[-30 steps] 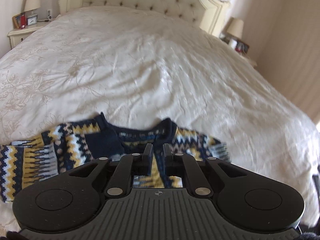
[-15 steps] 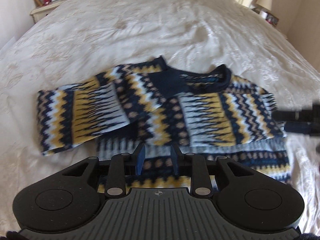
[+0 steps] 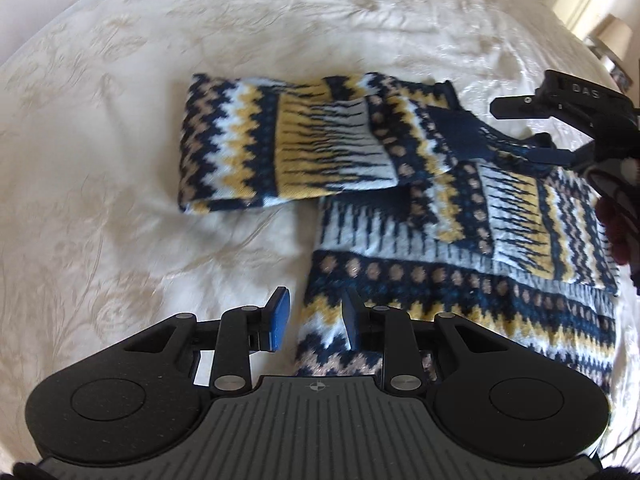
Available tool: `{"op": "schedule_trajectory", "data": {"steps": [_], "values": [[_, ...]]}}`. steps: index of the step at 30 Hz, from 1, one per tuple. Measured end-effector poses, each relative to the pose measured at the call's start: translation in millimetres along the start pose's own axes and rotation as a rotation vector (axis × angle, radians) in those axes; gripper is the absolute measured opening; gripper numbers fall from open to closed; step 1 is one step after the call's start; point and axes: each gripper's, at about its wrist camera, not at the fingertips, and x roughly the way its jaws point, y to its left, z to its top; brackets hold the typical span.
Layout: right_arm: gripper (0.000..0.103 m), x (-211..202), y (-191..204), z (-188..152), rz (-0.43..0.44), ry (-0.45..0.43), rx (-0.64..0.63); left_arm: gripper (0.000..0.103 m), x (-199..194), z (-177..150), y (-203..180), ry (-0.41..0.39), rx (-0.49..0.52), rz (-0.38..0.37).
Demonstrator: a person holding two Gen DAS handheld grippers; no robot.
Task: Fold small clothes
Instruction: 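Grasp the folded sleeve's cuff with the right tool and lift it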
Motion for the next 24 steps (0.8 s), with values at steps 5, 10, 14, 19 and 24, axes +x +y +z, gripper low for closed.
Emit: {"op": "schedule_trajectory", "data": {"steps": [5,10,14,19,24], "values": [[0.102,34.9,4.3,7.0,-0.022,0.081,-0.054,0.028,1.4,-4.1,4.6,0.015,-0.045,0.002],[0.085,47.7,-3.4,7.4,0.015,0.101,0.026,0.028,5.1,-5.4,4.1,0.027,-0.064,-0.003],[0.072,54.0,2.1,10.9,0.012,0.101,0.012,0.028,5.5,-5.1,1.0,0.031,-0.058,-0.011],[0.019,56.0,6.7,18.2,-0.018,0.108,-0.005,0.028,1.3,-3.0,-1.2,0.017,-0.052,-0.014],[0.018,28.4,43.8,28.4,0.035,0.08,-0.099,0.028,-2.1,-3.1,-2.8,0.006,-0.055,-0.015]]}}
